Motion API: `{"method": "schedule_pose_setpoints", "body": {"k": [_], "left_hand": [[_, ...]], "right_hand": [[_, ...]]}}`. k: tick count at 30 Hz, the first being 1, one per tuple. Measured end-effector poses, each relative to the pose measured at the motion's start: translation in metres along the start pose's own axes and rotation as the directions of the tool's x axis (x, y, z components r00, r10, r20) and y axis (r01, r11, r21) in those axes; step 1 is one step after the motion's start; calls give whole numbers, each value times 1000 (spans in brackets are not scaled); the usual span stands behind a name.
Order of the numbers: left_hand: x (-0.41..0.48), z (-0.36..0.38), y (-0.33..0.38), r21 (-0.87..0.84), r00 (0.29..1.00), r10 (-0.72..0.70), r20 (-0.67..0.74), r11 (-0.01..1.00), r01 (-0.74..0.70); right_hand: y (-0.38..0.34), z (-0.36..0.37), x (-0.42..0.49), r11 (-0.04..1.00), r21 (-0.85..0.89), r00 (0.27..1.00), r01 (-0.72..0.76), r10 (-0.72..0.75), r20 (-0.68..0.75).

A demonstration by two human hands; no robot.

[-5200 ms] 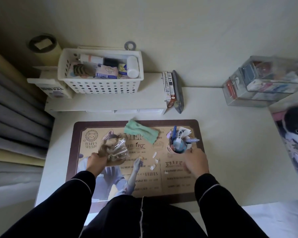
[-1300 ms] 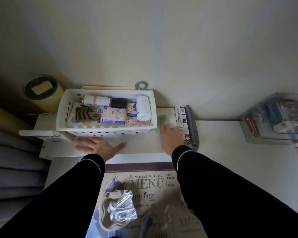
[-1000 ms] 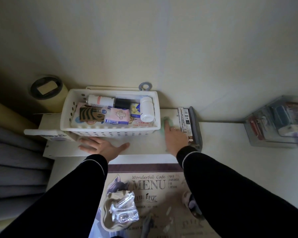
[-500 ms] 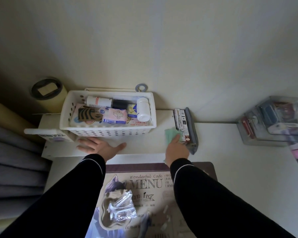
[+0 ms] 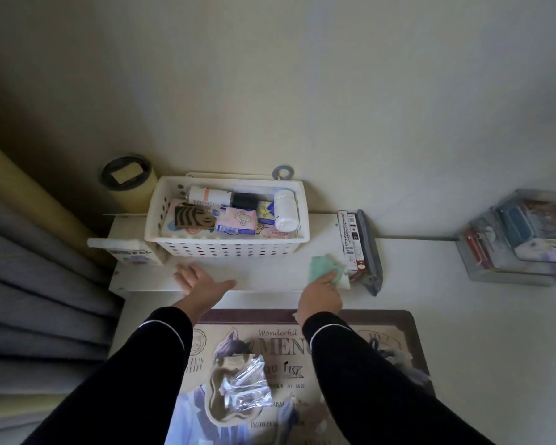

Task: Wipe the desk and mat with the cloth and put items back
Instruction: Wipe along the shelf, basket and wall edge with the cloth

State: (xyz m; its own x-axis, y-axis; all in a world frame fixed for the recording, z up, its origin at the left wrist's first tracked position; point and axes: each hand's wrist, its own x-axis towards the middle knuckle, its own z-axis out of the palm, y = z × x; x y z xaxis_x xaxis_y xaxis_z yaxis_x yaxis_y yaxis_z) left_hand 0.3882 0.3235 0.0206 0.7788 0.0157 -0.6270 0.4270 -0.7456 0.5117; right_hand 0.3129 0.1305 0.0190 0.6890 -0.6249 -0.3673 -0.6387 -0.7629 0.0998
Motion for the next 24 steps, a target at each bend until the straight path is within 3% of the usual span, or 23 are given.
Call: {"method": "schedule_pose_setpoints", "body": {"k": [5,10,12,14,16,19,22,24], "left_hand": [[-14,3,-7,-81,982,159,-99,983,-167],[-24,0,-27,-238,945,171,-278,941,-240],[-23,-3,-37,-249,946,150,-287,942,-225],[-20,-10,-48,-245,939,160,-306,939,-240],[-14,-20,-59,-141,940,160,-303,967,-211],[-8,-30,-76,209,962,156,-225,972,-109],[-8,-33,-78,313,973,156,-170,945,-97],[-8,-36,-74,385,977,153,-150,919,-85]], "right_hand": [[-72,13,-34,967,25,966,254,-255,43],[-106,12,-52,826,-70,829,559,-557,52],[-101,12,-43,816,-158,830,556,-555,59],[-85,9,-33,903,-187,921,388,-388,39],[-66,13,-25,956,-193,974,221,-226,-4],[-65,17,-25,968,-168,981,185,-193,-32],[-97,18,-36,927,-174,938,332,-344,-38],[-123,18,-51,834,-150,843,531,-539,-8]]}}
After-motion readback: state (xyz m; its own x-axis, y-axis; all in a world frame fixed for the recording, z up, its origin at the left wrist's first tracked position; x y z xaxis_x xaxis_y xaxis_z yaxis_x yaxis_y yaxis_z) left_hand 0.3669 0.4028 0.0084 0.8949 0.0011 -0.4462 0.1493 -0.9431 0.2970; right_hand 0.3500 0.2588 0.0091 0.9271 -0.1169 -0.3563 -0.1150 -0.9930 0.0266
